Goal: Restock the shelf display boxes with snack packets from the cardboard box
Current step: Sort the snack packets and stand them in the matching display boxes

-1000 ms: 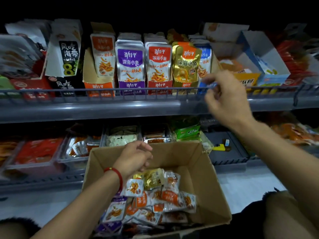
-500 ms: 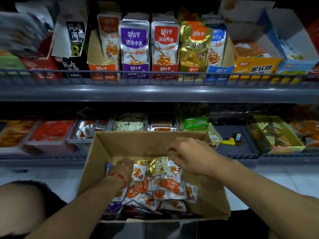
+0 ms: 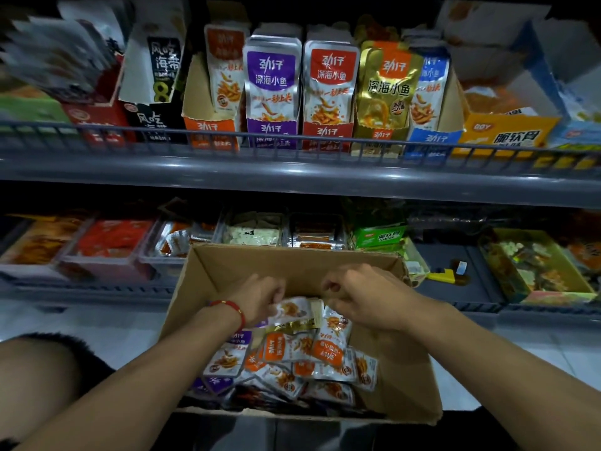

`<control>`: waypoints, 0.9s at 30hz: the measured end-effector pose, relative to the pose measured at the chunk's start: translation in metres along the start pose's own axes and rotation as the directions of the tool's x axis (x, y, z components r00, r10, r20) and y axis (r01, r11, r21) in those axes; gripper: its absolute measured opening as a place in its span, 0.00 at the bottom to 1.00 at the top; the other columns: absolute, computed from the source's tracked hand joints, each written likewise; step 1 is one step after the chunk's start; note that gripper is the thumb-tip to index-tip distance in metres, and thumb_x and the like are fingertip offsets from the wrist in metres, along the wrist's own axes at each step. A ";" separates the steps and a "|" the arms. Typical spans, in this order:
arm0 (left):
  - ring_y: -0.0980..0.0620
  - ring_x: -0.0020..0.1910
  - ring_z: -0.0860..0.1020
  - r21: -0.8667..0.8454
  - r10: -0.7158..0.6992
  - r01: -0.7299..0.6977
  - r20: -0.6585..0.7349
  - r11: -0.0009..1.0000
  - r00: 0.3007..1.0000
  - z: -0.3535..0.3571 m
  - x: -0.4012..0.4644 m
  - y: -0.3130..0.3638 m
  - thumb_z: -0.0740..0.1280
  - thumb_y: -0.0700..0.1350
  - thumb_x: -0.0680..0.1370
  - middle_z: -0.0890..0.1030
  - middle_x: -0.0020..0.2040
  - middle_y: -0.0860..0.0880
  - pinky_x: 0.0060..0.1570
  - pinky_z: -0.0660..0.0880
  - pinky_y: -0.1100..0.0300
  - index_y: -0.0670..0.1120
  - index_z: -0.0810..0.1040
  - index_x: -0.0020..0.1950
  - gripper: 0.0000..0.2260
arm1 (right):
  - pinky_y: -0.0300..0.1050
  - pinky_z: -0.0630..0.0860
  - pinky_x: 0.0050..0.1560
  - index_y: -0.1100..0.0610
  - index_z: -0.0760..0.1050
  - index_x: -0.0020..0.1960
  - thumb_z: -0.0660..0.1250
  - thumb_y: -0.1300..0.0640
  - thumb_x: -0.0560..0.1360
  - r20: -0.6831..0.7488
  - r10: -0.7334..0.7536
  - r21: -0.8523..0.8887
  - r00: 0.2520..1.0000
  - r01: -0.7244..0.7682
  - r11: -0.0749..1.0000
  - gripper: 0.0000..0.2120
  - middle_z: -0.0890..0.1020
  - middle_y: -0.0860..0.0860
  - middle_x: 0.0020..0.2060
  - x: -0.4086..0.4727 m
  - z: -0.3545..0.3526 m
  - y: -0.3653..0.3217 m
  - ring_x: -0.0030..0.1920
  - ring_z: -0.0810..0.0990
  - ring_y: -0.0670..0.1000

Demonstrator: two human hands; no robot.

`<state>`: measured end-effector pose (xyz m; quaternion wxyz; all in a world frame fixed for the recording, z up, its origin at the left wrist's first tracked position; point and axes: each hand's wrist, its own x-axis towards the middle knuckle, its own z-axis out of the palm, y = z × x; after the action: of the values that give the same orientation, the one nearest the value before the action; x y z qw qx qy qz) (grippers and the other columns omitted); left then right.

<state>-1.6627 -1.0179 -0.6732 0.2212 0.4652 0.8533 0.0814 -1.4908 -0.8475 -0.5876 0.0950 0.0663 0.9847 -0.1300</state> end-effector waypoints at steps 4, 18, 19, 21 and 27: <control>0.53 0.45 0.80 -0.366 0.197 -0.204 -0.059 0.908 0.979 -0.040 -0.018 0.039 0.73 0.43 0.76 0.80 0.43 0.53 0.49 0.79 0.56 0.52 0.76 0.44 0.07 | 0.52 0.76 0.59 0.46 0.71 0.68 0.69 0.43 0.78 0.061 0.055 0.120 0.997 -0.062 0.991 0.20 0.80 0.48 0.60 0.003 0.002 -0.005 0.62 0.77 0.51; 0.41 0.52 0.84 -0.999 -0.016 0.041 0.041 -0.009 0.999 -0.067 -0.062 0.114 0.73 0.33 0.75 0.85 0.55 0.40 0.49 0.83 0.52 0.40 0.76 0.64 0.18 | 0.44 0.82 0.37 0.59 0.81 0.59 0.74 0.56 0.76 0.068 0.531 0.972 0.845 0.064 -0.227 0.13 0.87 0.57 0.50 -0.018 -0.022 -0.051 0.44 0.87 0.54; 0.42 0.49 0.85 -0.999 -0.024 0.041 0.042 -0.024 0.999 -0.069 -0.062 0.114 0.71 0.33 0.76 0.85 0.54 0.40 0.48 0.83 0.53 0.40 0.77 0.64 0.17 | 0.44 0.82 0.36 0.59 0.81 0.59 0.73 0.56 0.76 0.070 0.526 0.969 0.848 0.068 -0.238 0.13 0.87 0.57 0.50 -0.018 -0.023 -0.054 0.43 0.87 0.53; 0.44 0.46 0.85 -0.996 -0.063 0.031 0.037 -0.084 0.997 -0.074 -0.063 0.111 0.69 0.32 0.78 0.85 0.52 0.39 0.46 0.84 0.53 0.38 0.77 0.62 0.13 | 0.45 0.82 0.38 0.60 0.82 0.59 0.72 0.54 0.76 0.067 0.513 0.966 0.856 0.072 -0.248 0.14 0.87 0.58 0.50 -0.017 -0.028 -0.056 0.43 0.86 0.53; 0.45 0.49 0.86 -0.984 -0.114 -0.068 -0.050 -0.167 0.992 -0.097 -0.065 0.098 0.66 0.37 0.81 0.85 0.53 0.39 0.40 0.83 0.56 0.38 0.76 0.61 0.09 | 0.41 0.76 0.46 0.59 0.82 0.58 0.72 0.53 0.75 -0.069 0.517 0.992 0.853 0.112 -0.051 0.14 0.87 0.54 0.52 -0.015 -0.043 -0.050 0.50 0.86 0.51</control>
<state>-1.6019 -1.0114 -0.5338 0.4478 0.1101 0.5077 0.7277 -1.4916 -0.8857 -0.5318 -0.1832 0.2922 0.5608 -0.7527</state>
